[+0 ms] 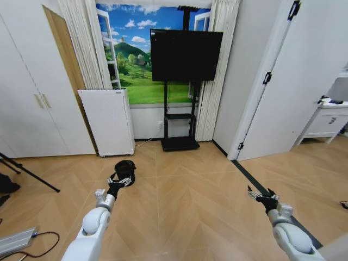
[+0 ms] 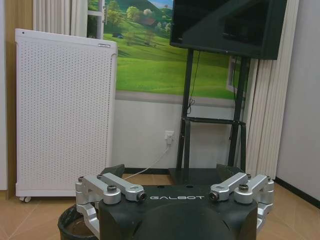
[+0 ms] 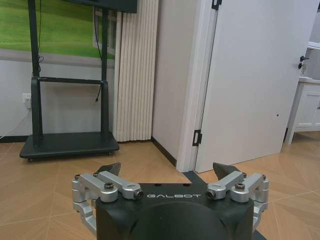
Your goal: Pick up the trash bin and place the garbage on the floor into it.
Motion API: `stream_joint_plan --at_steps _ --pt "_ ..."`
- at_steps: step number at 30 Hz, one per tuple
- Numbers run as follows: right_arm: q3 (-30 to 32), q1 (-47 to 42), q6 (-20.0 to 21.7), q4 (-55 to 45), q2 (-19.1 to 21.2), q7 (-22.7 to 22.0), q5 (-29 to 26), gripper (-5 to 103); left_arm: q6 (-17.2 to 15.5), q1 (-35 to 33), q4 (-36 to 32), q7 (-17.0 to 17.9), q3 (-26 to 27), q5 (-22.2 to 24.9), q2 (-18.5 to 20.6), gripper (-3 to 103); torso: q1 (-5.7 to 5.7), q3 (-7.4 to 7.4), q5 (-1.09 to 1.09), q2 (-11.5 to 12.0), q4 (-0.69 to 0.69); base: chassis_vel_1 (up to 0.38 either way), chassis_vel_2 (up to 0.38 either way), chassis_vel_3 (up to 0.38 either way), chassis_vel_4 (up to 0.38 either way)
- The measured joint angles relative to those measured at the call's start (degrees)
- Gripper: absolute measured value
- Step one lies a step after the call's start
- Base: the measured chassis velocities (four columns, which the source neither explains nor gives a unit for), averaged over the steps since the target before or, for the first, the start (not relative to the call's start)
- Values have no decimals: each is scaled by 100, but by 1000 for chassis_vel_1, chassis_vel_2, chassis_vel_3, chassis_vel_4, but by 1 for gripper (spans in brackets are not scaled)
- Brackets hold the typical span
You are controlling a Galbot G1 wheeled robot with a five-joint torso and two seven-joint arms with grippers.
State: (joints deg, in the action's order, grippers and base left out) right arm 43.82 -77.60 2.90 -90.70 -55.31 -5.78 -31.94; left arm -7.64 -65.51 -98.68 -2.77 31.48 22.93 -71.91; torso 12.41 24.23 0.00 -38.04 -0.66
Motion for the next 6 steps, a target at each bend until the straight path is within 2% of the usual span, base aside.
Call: stream_joint_plan --at_steps 6 --pt "0 0 0 0 0 0 0 100 0 0 0 0 0 0 0 100 0 0 0 0 0 0 0 0 0"
